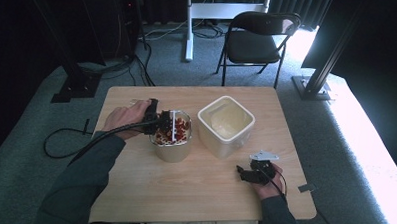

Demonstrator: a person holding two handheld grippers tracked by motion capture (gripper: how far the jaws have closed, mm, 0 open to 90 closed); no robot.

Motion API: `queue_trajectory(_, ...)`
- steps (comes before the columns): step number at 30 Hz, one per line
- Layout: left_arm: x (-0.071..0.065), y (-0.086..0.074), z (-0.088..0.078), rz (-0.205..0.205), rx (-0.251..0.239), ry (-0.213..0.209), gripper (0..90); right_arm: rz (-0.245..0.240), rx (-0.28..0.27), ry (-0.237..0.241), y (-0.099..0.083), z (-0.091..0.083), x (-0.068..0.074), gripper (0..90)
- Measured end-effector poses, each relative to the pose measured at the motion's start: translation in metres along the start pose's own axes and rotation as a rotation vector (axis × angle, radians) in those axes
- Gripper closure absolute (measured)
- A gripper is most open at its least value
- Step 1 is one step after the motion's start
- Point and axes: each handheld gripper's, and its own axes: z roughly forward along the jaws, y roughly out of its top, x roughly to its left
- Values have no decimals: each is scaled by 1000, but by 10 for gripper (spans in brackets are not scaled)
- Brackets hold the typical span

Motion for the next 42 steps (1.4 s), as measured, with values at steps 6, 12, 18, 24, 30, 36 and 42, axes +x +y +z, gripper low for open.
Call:
queue_trajectory(6,2,20,-9,34,-42,28,384,4,2,-2,0,0,0,259)
queue_trajectory(12,0,2,-1,45,29,31,384,1,-1,1,0,0,0,258)
queue_trajectory(18,1,15,-5,102,10,59,384,5,2,-2,1,0,1,259)
queue_trajectory(24,0,12,-7,111,15,74,384,4,-1,0,0,1,0,258)
queue_trajectory(30,2,5,-4,82,23,68,384,1,-1,-1,0,0,0,257)
queue_trajectory(36,6,4,-8,-8,-28,48,384,3,-1,-2,0,0,0,258)
queue_trajectory(42,20,-4,-15,-279,-194,-72,382,4,-1,-1,0,0,0,258)
